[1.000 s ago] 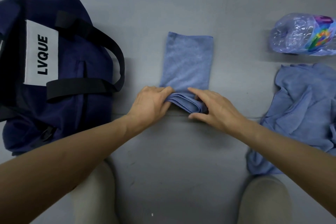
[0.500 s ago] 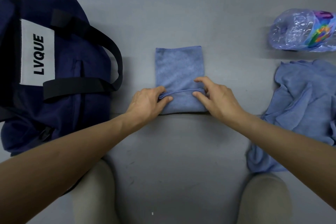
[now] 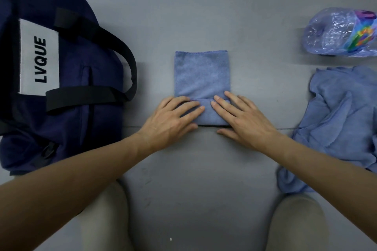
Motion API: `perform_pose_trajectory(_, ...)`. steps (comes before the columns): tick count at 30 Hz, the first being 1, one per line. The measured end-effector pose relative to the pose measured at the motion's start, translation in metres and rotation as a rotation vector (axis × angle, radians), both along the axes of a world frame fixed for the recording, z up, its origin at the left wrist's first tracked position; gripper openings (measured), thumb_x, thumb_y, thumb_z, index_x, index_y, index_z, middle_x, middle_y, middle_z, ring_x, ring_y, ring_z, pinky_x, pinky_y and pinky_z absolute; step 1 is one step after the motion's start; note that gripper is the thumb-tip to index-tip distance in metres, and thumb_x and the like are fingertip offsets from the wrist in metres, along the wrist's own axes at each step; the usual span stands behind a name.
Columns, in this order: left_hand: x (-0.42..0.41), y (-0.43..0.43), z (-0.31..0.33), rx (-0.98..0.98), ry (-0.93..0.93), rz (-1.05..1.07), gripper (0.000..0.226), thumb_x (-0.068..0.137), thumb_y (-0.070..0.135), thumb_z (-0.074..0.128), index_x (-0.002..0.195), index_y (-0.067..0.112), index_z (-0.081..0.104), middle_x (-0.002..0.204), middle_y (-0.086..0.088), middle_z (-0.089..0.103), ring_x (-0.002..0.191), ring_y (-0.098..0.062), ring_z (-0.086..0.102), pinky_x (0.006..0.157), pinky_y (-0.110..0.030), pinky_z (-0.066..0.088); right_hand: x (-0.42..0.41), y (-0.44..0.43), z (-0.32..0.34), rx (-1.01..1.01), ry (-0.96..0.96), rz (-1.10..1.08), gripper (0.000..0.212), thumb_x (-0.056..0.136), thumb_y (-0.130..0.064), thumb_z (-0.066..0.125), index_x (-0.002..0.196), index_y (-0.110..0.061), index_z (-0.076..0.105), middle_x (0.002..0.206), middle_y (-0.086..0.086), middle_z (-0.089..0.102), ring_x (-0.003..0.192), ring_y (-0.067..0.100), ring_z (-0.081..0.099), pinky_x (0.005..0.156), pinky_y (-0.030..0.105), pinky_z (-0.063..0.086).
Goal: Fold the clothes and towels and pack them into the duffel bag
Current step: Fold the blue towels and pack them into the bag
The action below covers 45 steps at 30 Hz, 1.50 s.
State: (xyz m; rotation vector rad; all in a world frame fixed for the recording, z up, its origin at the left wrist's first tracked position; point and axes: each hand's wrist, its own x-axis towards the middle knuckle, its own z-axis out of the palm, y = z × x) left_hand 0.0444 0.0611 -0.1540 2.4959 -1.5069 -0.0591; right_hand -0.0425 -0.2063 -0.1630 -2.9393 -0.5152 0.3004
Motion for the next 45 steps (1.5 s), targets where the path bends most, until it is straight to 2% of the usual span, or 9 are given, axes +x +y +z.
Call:
perform_pose_trajectory(4, 0.001, 0.009, -0.008, 0.159, 0.069, 0.024, 0.076, 0.091, 0.056, 0.062, 0.153, 0.017, 0.042, 0.158, 0.002, 0.042, 0.143, -0.029, 0.04, 0.116, -0.043, 0.032, 0.007, 0.003, 0.005, 0.002, 0.001, -0.037, 0.074, 0.085, -0.041, 0.068, 0.15, -0.015, 0.043, 0.155, 0.0, 0.044, 0.145, 0.034, 0.035, 0.112, 0.051, 0.037)
perform_pose_trajectory(9, 0.005, 0.002, -0.004, 0.092, 0.115, 0.093, 0.06, 0.093, 0.034, 0.066, 0.147, 0.015, 0.05, 0.15, -0.007, 0.05, 0.134, -0.029, 0.051, 0.112, -0.042, 0.038, 0.019, 0.005, 0.016, 0.27, 0.107, -0.213, 0.052, 0.091, -0.039, 0.062, 0.14, -0.024, 0.057, 0.144, -0.005, 0.057, 0.142, 0.027, 0.041, 0.113, 0.048, 0.037)
perform_pose_trajectory(17, 0.024, -0.022, 0.032, 0.003, 0.424, 0.402, 0.02, 0.096, 0.028, 0.054, 0.115, 0.024, 0.053, 0.076, -0.001, 0.067, 0.07, -0.03, 0.061, 0.064, -0.038, 0.046, 0.044, 0.004, 0.034, 0.311, 0.171, -0.452, 0.032, 0.096, -0.05, 0.048, 0.111, -0.023, 0.054, 0.083, 0.006, 0.068, 0.084, 0.033, 0.061, 0.069, 0.035, 0.039)
perform_pose_trajectory(23, 0.014, -0.023, 0.03, 0.042, 0.58, 0.609, 0.028, 0.101, 0.05, 0.044, 0.115, 0.026, 0.049, 0.083, 0.0, 0.064, 0.081, -0.028, 0.06, 0.074, -0.039, 0.046, 0.037, 0.008, 0.029, 0.212, 0.073, -0.401, 0.047, 0.098, -0.04, 0.055, 0.141, -0.023, 0.045, 0.107, 0.009, 0.067, 0.094, 0.037, 0.062, 0.078, 0.041, 0.048)
perform_pose_trajectory(28, 0.015, -0.023, 0.023, 0.037, 0.473, 0.697, 0.025, 0.098, 0.046, 0.054, 0.113, 0.026, 0.055, 0.111, 0.005, 0.057, 0.094, -0.021, 0.057, 0.075, -0.034, 0.042, 0.024, 0.009, 0.012, 0.087, -0.167, -0.065, 0.039, 0.094, -0.021, 0.062, 0.132, -0.021, 0.06, 0.139, 0.009, 0.055, 0.123, 0.034, 0.052, 0.095, 0.045, 0.047)
perform_pose_trajectory(32, 0.02, -0.019, 0.016, -0.035, 0.076, 0.31, 0.018, 0.096, 0.028, 0.061, 0.11, 0.018, 0.065, 0.112, -0.002, 0.063, 0.101, -0.028, 0.057, 0.079, -0.044, 0.05, 0.022, 0.005, 0.012, 0.002, -0.018, -0.054, 0.075, 0.087, -0.061, 0.059, 0.148, -0.02, 0.045, 0.15, 0.005, 0.05, 0.135, 0.033, 0.046, 0.106, 0.046, 0.041)
perform_pose_trajectory(37, 0.015, 0.002, 0.007, 0.148, 0.19, 0.184, 0.067, 0.084, 0.051, 0.074, 0.138, 0.017, 0.055, 0.141, -0.003, 0.055, 0.129, -0.026, 0.052, 0.103, -0.042, 0.045, 0.029, 0.01, 0.013, 0.067, 0.049, -0.128, 0.073, 0.08, -0.039, 0.073, 0.146, -0.021, 0.049, 0.147, 0.004, 0.053, 0.133, 0.034, 0.049, 0.103, 0.047, 0.046)
perform_pose_trajectory(41, 0.022, -0.009, 0.023, -0.012, 0.354, 0.321, 0.038, 0.089, 0.027, 0.066, 0.126, 0.018, 0.059, 0.118, -0.002, 0.067, 0.108, -0.026, 0.06, 0.085, -0.035, 0.046, 0.041, 0.01, 0.021, 0.364, 0.167, -0.301, 0.058, 0.082, -0.041, 0.053, 0.138, -0.024, 0.059, 0.141, -0.002, 0.058, 0.136, 0.03, 0.043, 0.112, 0.044, 0.04)
perform_pose_trajectory(45, 0.034, -0.017, 0.037, 0.005, 0.525, 0.45, 0.027, 0.09, 0.037, 0.057, 0.114, 0.026, 0.049, 0.092, 0.001, 0.066, 0.086, -0.023, 0.059, 0.072, -0.039, 0.047, 0.052, 0.004, 0.031, 0.398, 0.187, -0.298, 0.047, 0.081, -0.059, 0.057, 0.116, -0.03, 0.072, 0.129, -0.006, 0.055, 0.126, 0.02, 0.041, 0.105, 0.028, 0.035)
